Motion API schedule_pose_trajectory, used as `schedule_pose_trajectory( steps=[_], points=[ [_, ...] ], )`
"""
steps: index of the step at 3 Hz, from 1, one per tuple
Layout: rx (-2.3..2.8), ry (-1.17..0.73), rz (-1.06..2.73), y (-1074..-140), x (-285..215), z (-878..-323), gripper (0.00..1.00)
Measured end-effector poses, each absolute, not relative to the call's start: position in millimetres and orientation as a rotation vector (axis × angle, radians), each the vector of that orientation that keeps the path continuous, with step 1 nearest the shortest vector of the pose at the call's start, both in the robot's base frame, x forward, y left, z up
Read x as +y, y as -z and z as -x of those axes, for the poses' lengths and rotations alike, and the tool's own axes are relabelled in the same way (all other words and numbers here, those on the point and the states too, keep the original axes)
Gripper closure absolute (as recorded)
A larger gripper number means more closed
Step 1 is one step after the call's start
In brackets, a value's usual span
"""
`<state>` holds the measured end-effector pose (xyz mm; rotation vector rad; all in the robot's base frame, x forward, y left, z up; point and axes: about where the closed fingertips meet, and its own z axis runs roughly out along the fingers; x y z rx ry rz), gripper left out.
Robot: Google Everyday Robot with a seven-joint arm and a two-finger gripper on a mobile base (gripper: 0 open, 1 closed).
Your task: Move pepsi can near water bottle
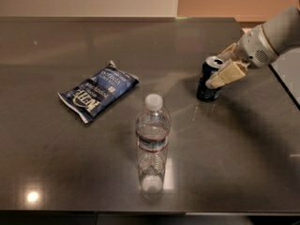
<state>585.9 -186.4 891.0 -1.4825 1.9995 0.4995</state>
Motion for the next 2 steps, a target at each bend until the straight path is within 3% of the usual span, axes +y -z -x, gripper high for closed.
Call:
schedule_pose_trajectory(
  steps=[2],
  points=[
    [1.922,-0.603,1.501,-914,-168,-550,0.86]
  ],
)
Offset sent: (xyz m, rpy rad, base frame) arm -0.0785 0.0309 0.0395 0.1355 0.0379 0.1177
